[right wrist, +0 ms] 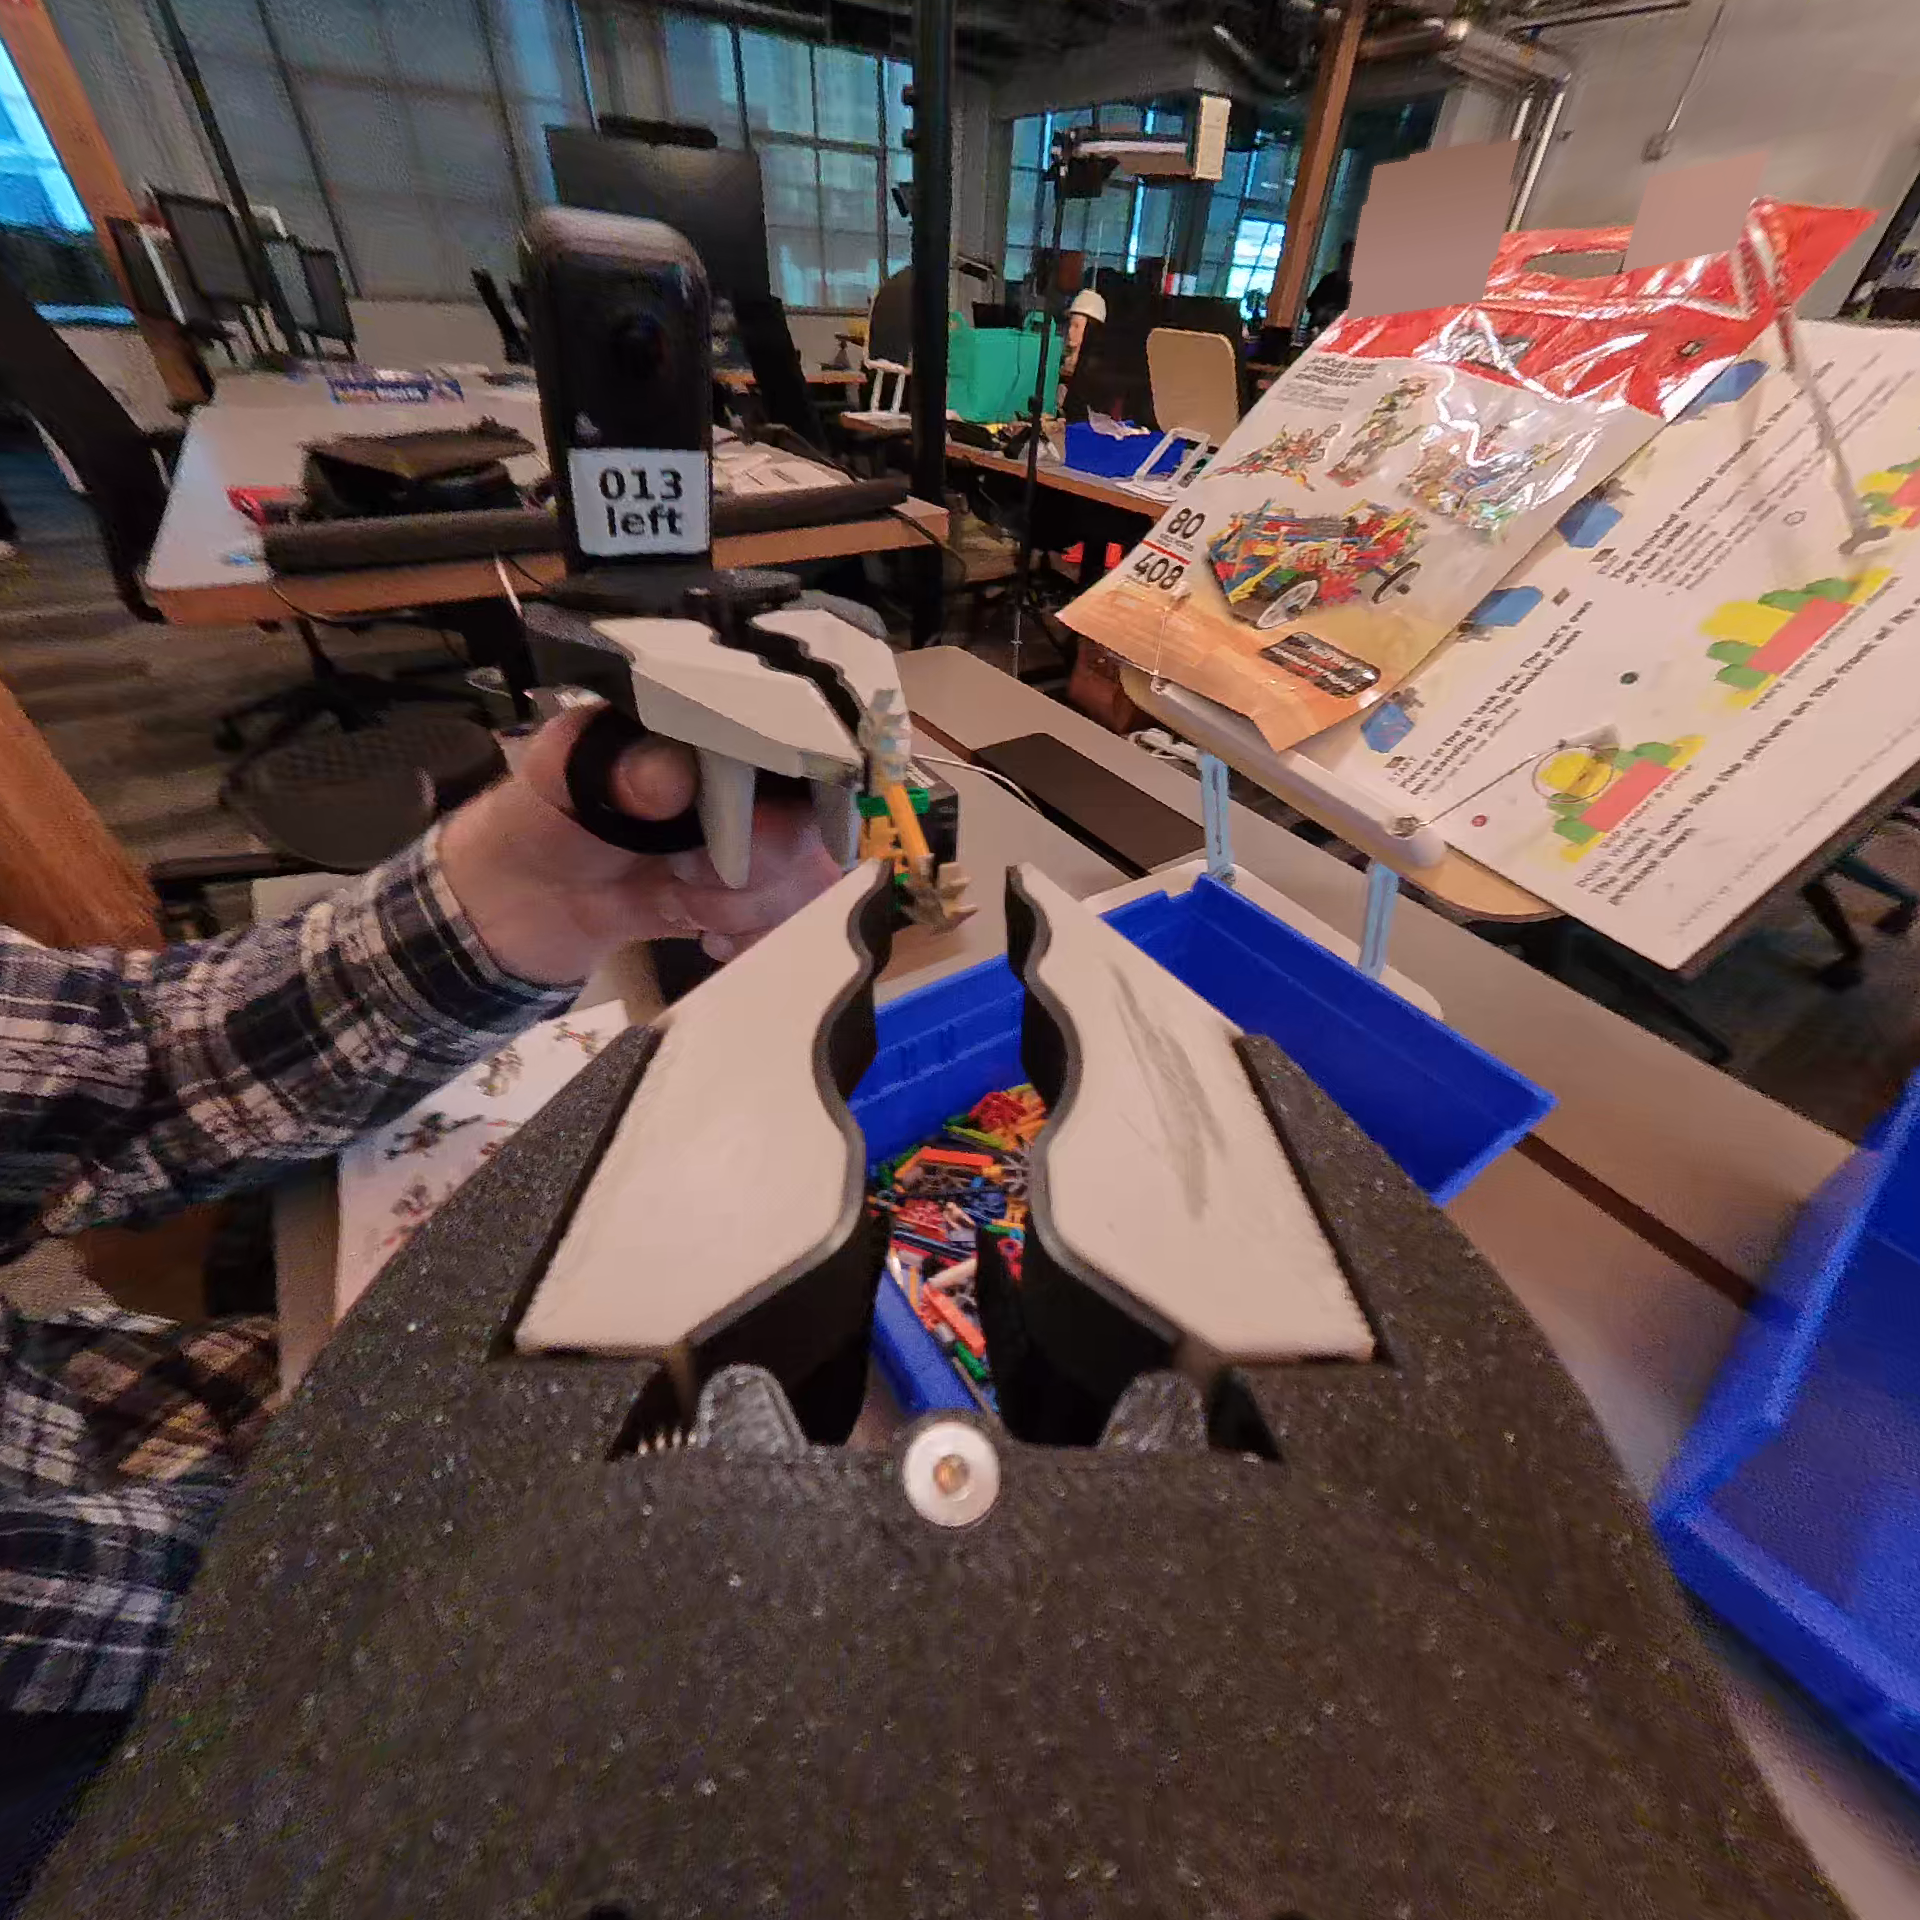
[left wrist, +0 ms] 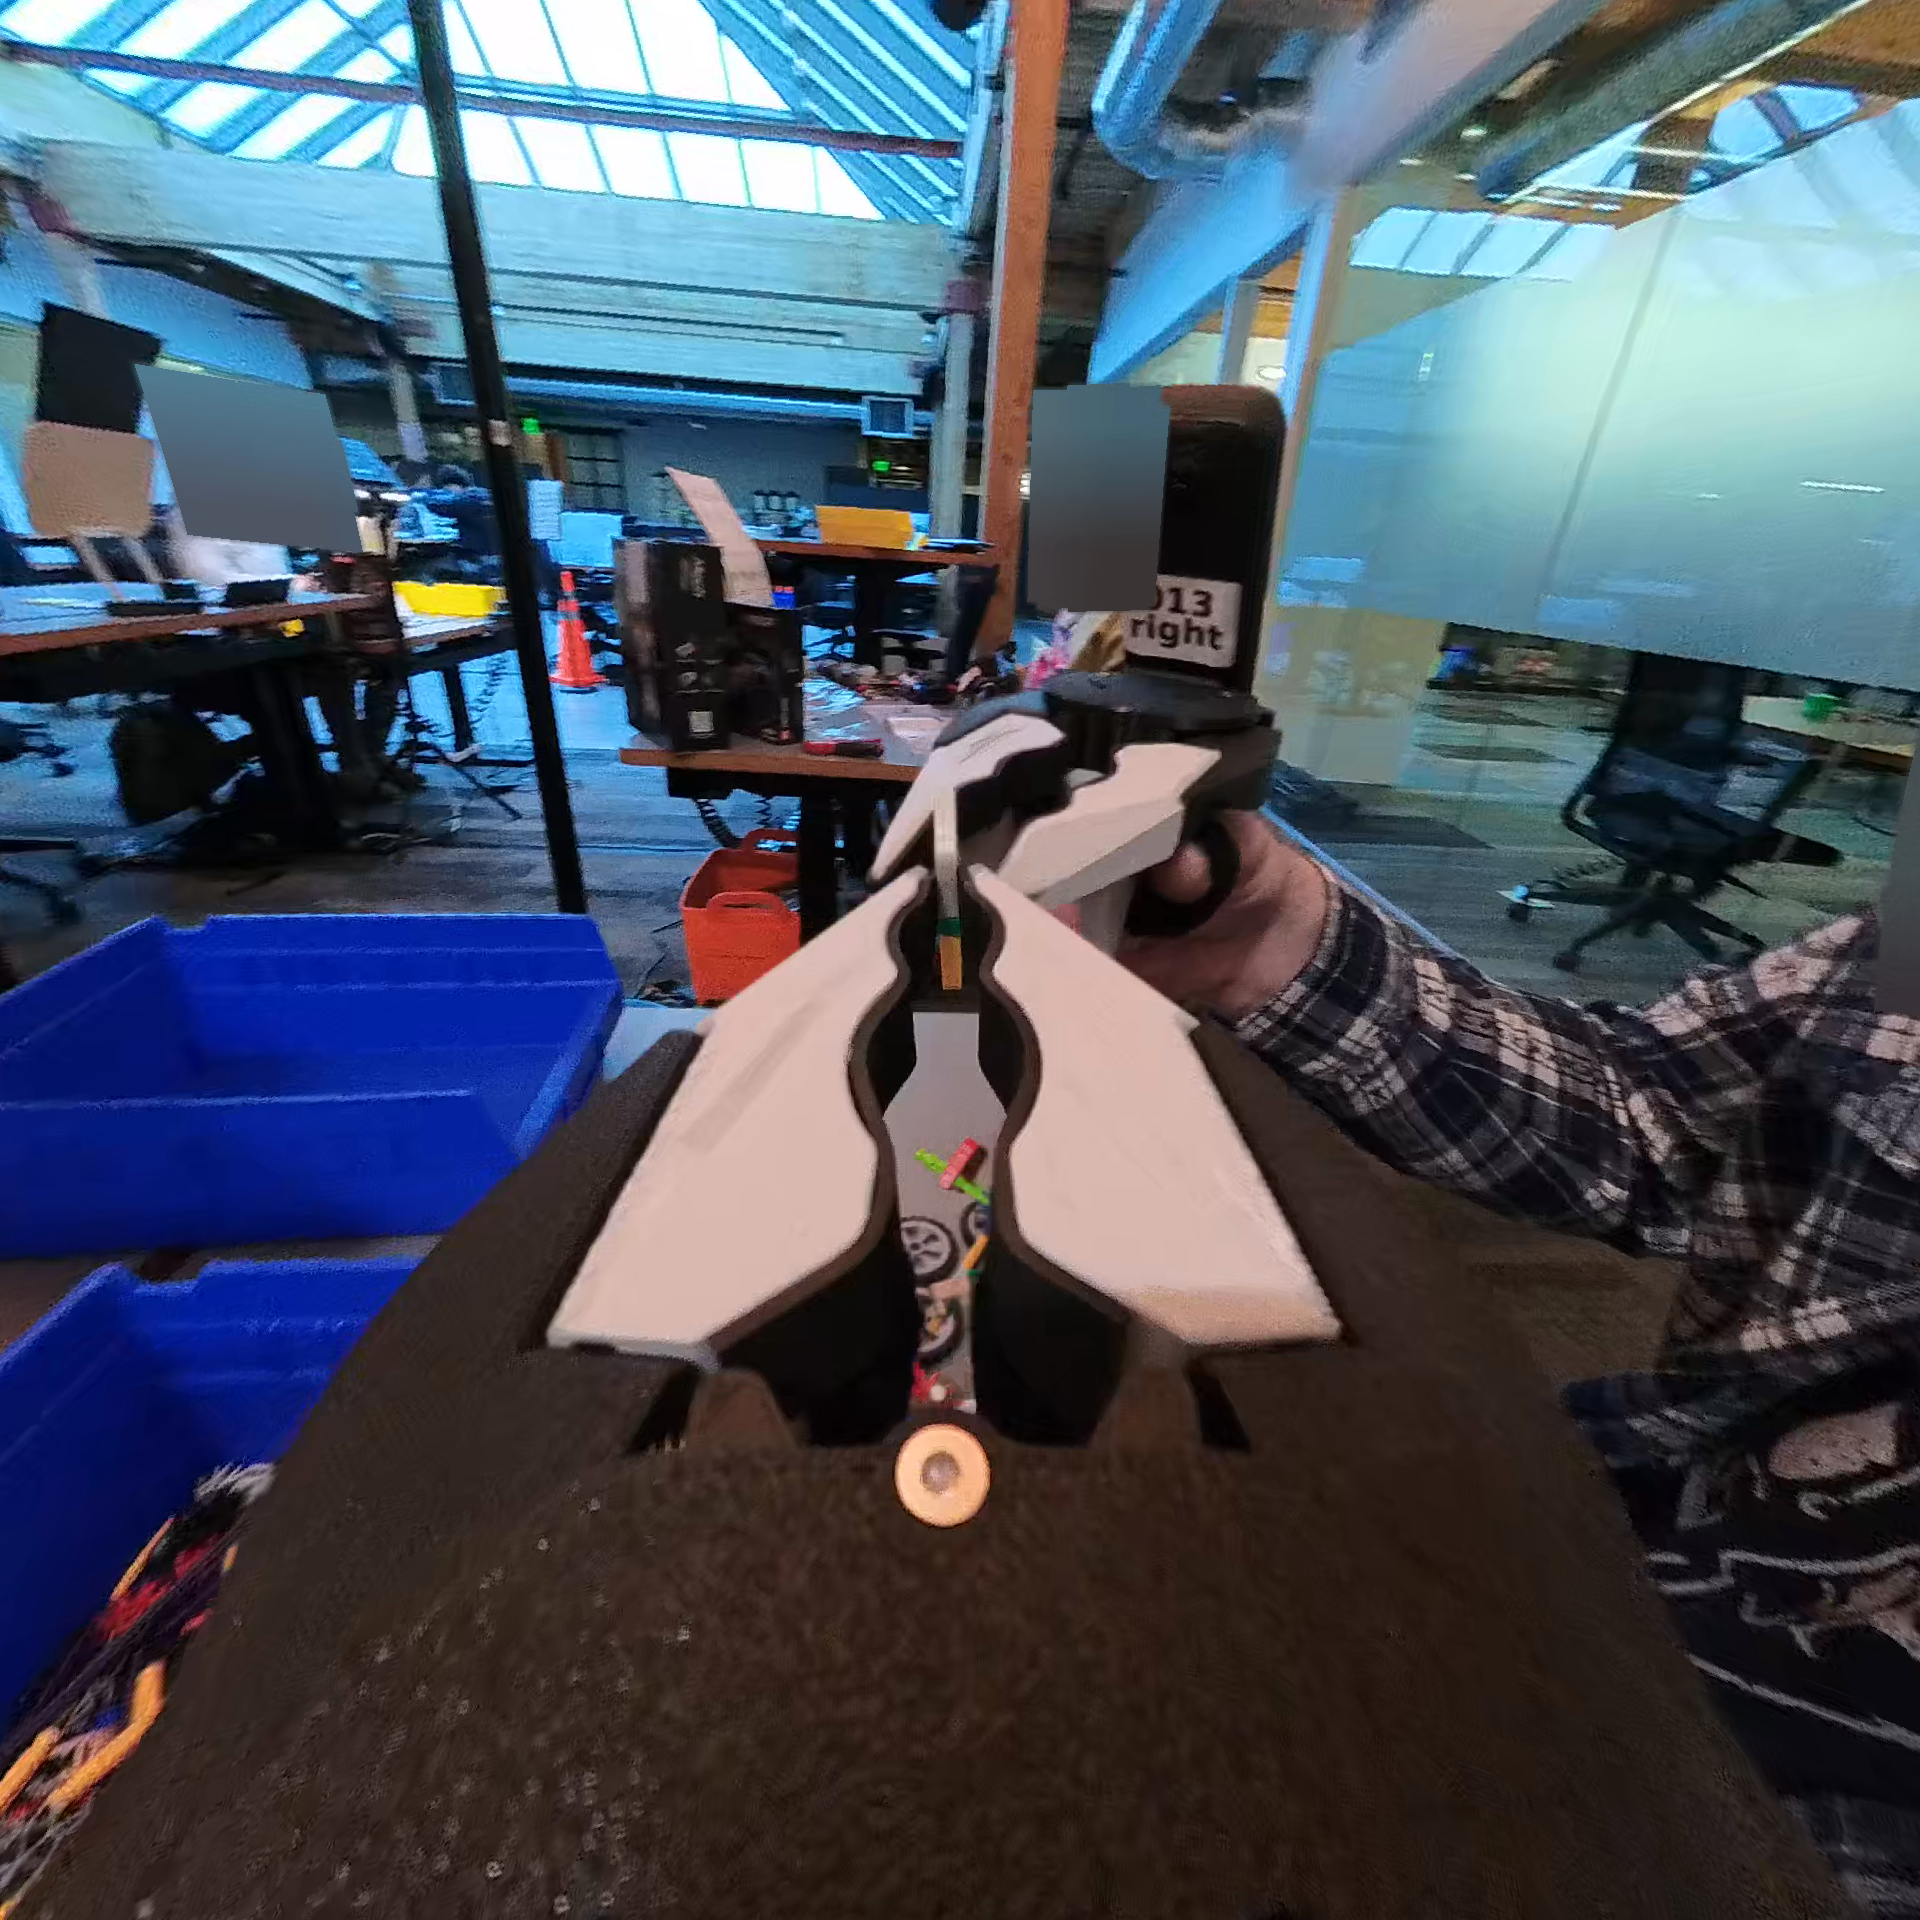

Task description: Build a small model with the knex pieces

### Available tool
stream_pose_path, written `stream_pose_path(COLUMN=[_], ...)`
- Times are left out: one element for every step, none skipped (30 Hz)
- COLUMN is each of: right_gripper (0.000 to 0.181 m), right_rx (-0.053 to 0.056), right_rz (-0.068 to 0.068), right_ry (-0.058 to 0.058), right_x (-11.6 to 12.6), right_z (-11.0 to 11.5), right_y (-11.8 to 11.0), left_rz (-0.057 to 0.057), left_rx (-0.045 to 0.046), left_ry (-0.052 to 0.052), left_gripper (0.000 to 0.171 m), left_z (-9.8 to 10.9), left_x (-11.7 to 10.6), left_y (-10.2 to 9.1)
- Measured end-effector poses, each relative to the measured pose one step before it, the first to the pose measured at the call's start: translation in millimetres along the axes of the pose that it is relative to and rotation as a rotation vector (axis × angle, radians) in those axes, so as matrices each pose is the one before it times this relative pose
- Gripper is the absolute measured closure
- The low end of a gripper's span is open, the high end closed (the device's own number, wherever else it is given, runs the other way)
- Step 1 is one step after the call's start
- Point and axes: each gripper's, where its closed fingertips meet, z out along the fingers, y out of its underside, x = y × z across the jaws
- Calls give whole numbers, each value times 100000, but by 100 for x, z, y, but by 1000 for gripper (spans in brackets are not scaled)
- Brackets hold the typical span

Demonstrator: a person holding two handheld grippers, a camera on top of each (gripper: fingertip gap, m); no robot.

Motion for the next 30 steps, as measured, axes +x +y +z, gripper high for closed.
stream_pose_path(right_gripper=[162,169,171,175,178,179,179,179,179,179,179,179,179,179,179,179,178,178,177,175,174,171,171,171,171,176,177,177,178,178], right_rx=[-644,-288,353,774,1008,1426,1805,2361,3321,3557,3228,2442,911,435,1033,1207,480,-911,-1575,-784,-244,-836,-1696,-2023,-2219,-2226,-1289,-125,404,464], right_rz=[-2061,-1120,-728,-713,100,1044,1487,1763,2627,3572,3112,2095,1421,865,904,1011,353,-613,-1201,-1470,-1708,-2078,-2188,-1596,-1101,-1512,-1904,-735,256,-897], right_ry=[693,-412,-729,-824,-1445,27,889,30,-466,-1686,-1935,-909,-430,-390,-306,44,16,622,823,98,326,923,288,-904,-1251,-54,515,-559,-1310,-172], right_x=[-19,-152,-210,-298,-448,-204,0,-37,-50,-197,-279,-187,-125,-124,-102,-29,-65,34,87,1,24,88,-5,-163,-182,-11,59,-90,-175,-56], right_z=[-119,-127,-153,-127,-62,5,6,-13,-44,-16,1,42,85,101,56,25,21,23,-21,-82,-148,-138,-103,-37,-8,-20,-40,-30,-20,6], right_y=[86,32,-70,-135,-197,-262,-305,-338,-394,-386,-324,-178,42,108,-16,-59,7,140,171,-13,-168,-141,-25,43,107,122,16,-114,-155,-118], left_rz=[143,934,106,-1223,-1188,-887,-941,-1280,-1287,-543,5,335,619,463,129,206,103,-213,-47,-97,-337,231,842,477,276,314,42,-362,-911,-784], left_rx=[-1376,-1656,-801,746,2208,2447,2584,2666,1435,-397,-559,-334,1047,1504,1104,944,612,-672,-440,-373,-1056,-1202,-773,-832,-695,-852,-510,329,379,185], left_ry=[1374,66,984,764,-261,729,67,649,2017,2547,1011,-427,335,1743,178,-829,-397,-610,-227,116,630,78,78,696,618,66,90,720,1033,-5], left_gripper=[171,171,171,170,169,168,168,166,162,156,152,150,151,156,158,160,165,167,168,168,169,170,171,171,171,171,171,171,171,171], left_z=[166,54,-25,-74,-87,-61,-52,-52,14,158,240,252,179,121,77,-14,-62,-45,-45,-49,3,-13,-17,-18,-25,-19,11,0,-15,-8], left_x=[247,37,126,29,-148,-1,-120,-17,210,347,209,15,161,373,126,-88,-63,-121,-59,23,104,78,102,195,166,76,77,147,158,-5], left_y=[93,181,94,-112,-260,-258,-266,-276,-91,200,233,161,-80,-171,-145,-116,-80,100,45,16,82,88,17,12,-13,31,13,-99,-95,-65])
